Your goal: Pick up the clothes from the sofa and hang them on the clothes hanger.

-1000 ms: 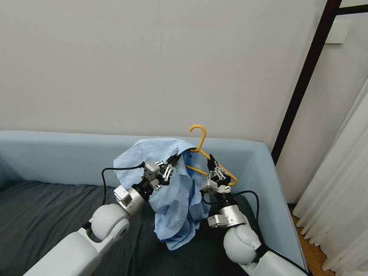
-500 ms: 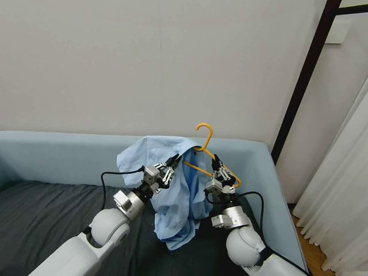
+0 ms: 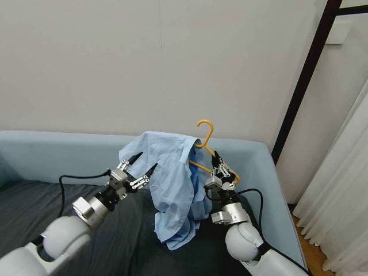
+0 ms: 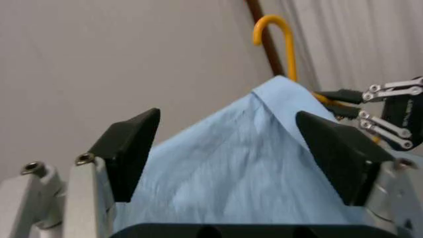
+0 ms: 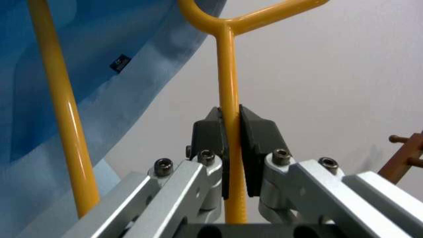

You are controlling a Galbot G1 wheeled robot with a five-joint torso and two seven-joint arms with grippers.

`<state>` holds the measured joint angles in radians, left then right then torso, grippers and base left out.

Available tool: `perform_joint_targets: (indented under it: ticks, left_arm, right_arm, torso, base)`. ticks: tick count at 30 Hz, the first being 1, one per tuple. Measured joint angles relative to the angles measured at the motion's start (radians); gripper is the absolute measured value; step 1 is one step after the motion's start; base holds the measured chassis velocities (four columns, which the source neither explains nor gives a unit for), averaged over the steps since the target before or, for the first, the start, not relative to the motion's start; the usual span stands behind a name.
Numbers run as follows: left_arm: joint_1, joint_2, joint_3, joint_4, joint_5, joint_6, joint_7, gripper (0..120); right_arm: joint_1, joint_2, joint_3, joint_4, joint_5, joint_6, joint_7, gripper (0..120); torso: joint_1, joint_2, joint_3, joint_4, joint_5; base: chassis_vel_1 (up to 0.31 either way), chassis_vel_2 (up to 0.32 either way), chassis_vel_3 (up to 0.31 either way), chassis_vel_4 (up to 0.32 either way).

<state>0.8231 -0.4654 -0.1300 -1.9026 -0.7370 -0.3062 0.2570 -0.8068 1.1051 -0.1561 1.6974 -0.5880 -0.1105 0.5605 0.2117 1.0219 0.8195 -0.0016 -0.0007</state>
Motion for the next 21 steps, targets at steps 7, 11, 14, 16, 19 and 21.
perform_joint_targets:
  ticks: [7, 11, 14, 16, 19, 21]
  left_arm:
    - [-0.416, -0.033, 0.209, 0.317, -0.151, 0.000, 0.500, 100]
    - [-0.658, -0.133, 0.366, 0.510, -0.159, 0.038, 0.755, 100]
    - [-0.796, -0.247, 0.494, 0.652, -0.149, 0.078, 0.896, 100]
    - [-0.831, -0.280, 0.519, 0.697, -0.131, 0.089, 0.938, 100]
    - [-0.918, -0.379, 0.558, 0.854, -0.037, 0.110, 1.041, 100]
    - [-0.939, -0.405, 0.563, 0.896, -0.016, 0.112, 1.056, 100]
  right_arm:
    - [-0.003, 0.018, -0.030, -0.017, -0.044, 0.033, 0.001, 5]
    - [-0.024, 0.026, -0.023, -0.018, -0.068, 0.045, 0.001, 5]
    - [-0.057, 0.027, 0.010, -0.019, -0.101, 0.068, 0.000, 5]
    - [-0.063, 0.027, 0.018, -0.022, -0.110, 0.076, 0.000, 5]
    - [-0.076, 0.026, 0.041, -0.027, -0.119, 0.088, 0.000, 5]
    - [-0.079, 0.024, 0.048, -0.027, -0.123, 0.092, 0.000, 5]
  torso:
    - [0.000, 0.000, 0.000, 0.0011, -0.0009]
    - [0.000, 0.000, 0.000, 0.0000, 0.0003]
    - [0.000, 0.000, 0.000, -0.0004, -0.0002]
    - [0.000, 0.000, 0.000, -0.0006, 0.0000]
    - [0.000, 0.000, 0.000, 0.0004, 0.0002]
    - [0.000, 0.000, 0.000, 0.0010, 0.0000]
  base:
    - [0.000, 0.000, 0.000, 0.000]
    - [0.000, 0.000, 0.000, 0.000]
    - [0.000, 0.000, 0.000, 0.000]
    - [0.000, 0.000, 0.000, 0.000]
    - [0.000, 0.000, 0.000, 0.000]
    - [0.000, 0.000, 0.000, 0.000]
